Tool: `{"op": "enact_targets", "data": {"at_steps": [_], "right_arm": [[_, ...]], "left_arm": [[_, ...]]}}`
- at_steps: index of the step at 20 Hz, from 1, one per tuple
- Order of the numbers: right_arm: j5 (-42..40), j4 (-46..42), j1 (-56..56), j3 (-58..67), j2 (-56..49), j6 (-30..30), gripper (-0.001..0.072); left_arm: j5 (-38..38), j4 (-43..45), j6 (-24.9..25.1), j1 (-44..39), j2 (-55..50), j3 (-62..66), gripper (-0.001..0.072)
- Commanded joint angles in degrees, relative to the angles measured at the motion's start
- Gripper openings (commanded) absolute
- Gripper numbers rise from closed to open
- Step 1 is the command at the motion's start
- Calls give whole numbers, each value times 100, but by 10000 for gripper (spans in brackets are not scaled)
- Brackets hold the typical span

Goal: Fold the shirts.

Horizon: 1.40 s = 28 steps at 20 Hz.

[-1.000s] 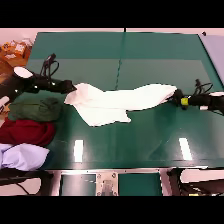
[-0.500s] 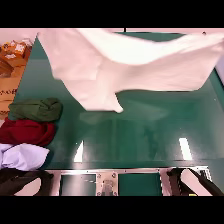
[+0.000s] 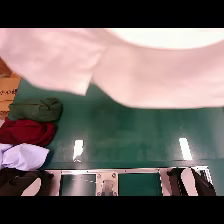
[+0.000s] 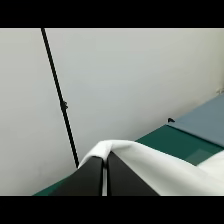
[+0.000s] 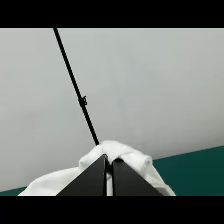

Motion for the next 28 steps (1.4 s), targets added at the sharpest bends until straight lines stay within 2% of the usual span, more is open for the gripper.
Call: {"op": "enact_targets", "data": {"at_steps": [1,6,9,14,15,16,17,18,22,23,24,26,28], "right_arm": [[175,-28,-63,-577,-269,37,18],[-17,-37,758,-2225,-1403,-586,19],[-678,-52,1261,-2881,-2614,-866,19],[-1209,179,1547,-2581,-4922,-999,19],[-1204,186,1530,-2345,-5237,-1010,46],[-1174,188,1482,-2120,-5423,-1008,166],[-1062,175,1373,-1875,-5490,-1008,301],[-907,138,1222,-1674,-5466,-1010,348],[553,-166,129,-1147,-5193,-992,348],[898,-254,-151,-1193,-5112,-992,281],[1141,-348,-404,-1327,-5014,-992,184],[1307,-474,-883,-1880,-4721,-994,182],[1241,-623,-1283,-2544,-4389,-999,181]], "left_arm": [[-15,0,-173,2,-282,-426,22],[295,-330,-59,-15,-1945,-1355,22],[835,-588,485,-310,-3495,-1554,22],[2111,-688,623,-975,-5515,-1552,23],[2210,-750,531,-977,-5687,-1552,55],[2188,-756,382,-946,-5742,-1554,380],[2041,-734,179,-855,-5737,-1519,676],[1604,-721,-31,-691,-5735,-1360,666],[-887,-557,-450,223,-5735,-579,667],[-1392,-503,-627,428,-5735,-496,667],[-1847,-448,-802,614,-5722,-496,667],[-2608,-59,-1034,813,-5724,-525,666],[-3025,466,-1217,837,-5674,-841,665]]}}
